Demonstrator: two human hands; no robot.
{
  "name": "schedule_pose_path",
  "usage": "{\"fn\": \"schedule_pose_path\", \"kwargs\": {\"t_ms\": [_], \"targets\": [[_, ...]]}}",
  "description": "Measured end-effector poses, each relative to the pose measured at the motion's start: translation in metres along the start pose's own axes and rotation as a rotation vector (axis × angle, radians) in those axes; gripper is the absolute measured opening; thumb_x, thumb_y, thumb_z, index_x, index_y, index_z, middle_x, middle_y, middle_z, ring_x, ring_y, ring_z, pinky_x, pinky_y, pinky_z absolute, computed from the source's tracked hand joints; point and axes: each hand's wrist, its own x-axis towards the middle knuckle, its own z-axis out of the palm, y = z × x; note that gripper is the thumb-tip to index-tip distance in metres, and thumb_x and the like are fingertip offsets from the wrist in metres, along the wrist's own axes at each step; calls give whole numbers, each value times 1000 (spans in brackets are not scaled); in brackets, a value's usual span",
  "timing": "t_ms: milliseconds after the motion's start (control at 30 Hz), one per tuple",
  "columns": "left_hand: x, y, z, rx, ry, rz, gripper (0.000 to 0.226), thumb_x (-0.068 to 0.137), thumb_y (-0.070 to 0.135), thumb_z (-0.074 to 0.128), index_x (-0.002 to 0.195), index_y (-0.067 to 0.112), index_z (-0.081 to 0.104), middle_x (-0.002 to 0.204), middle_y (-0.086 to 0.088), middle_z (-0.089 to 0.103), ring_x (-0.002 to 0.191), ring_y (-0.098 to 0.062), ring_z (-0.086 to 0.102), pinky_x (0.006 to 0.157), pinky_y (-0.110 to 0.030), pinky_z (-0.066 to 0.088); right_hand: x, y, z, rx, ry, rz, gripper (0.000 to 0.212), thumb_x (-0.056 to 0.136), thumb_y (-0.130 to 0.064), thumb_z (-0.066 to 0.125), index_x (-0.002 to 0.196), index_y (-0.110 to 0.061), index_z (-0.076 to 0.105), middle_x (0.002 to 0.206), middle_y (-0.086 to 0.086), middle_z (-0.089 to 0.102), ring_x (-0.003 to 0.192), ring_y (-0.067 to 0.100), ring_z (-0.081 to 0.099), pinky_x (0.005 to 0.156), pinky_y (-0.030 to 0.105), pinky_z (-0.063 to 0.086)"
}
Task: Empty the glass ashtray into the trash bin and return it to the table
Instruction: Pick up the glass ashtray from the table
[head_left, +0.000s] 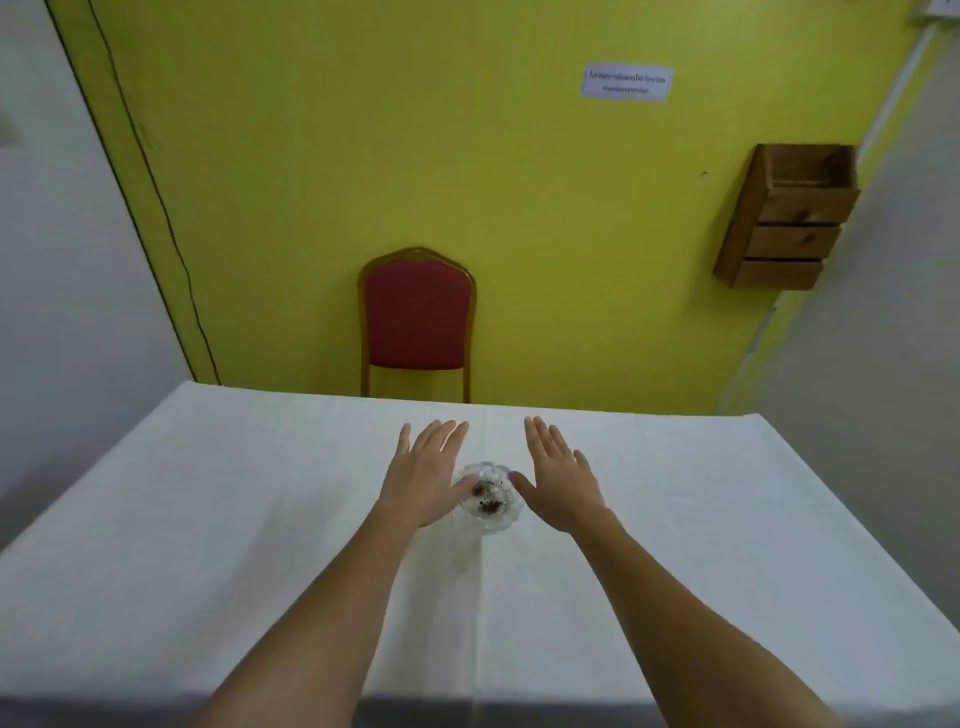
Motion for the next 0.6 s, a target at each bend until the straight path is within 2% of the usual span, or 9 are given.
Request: {"fn": "schedule_pose_path", "kwargs": {"t_ms": [233, 367, 433, 533, 600], "targets": [[16, -23, 61, -18, -241, 57, 104, 76, 82, 31, 154, 21, -1, 163, 0, 9, 150, -18, 2, 119, -49, -6, 7, 22, 53, -34, -236, 47, 88, 93, -58, 43, 154, -18, -7, 164, -2, -7, 151, 19, -6, 122, 46, 8], [27, -33, 82, -1, -293, 122, 105, 77, 82, 35, 154, 23, -6, 163, 1, 3, 150, -18, -3, 119, -50, -7, 12, 29, 72, -12, -286, 72, 99, 86, -66, 48, 154, -19, -7, 164, -3, -4, 151, 18, -4, 122, 45, 7], [32, -36, 89, 33, -297, 161, 107, 73, 87, 24, 153, 23, -6, 163, 0, 2, 150, -19, -3, 118, -51, -8, 13, 31, 77, -9, -292, 66, 102, 84, -68, 49, 154, -19, -6, 164, -3, -1, 151, 18, -2, 123, 45, 6], [39, -44, 102, 50, -272, 212, 124, 53, 94, -5, 154, 23, -2, 163, -2, 7, 150, -21, 0, 118, -51, -8, 15, 31, 81, -12, -278, 51, 102, 83, -68, 51, 155, -19, -3, 164, -3, 5, 151, 17, 1, 123, 44, 5], [44, -48, 108, 22, -249, 238, 124, 52, 94, -7, 154, 24, 0, 163, -4, 11, 150, -22, 3, 118, -51, -7, 18, 29, 83, -15, -261, 47, 101, 84, -68, 51, 155, -19, -2, 164, -2, 7, 151, 17, 2, 123, 43, 5]]}}
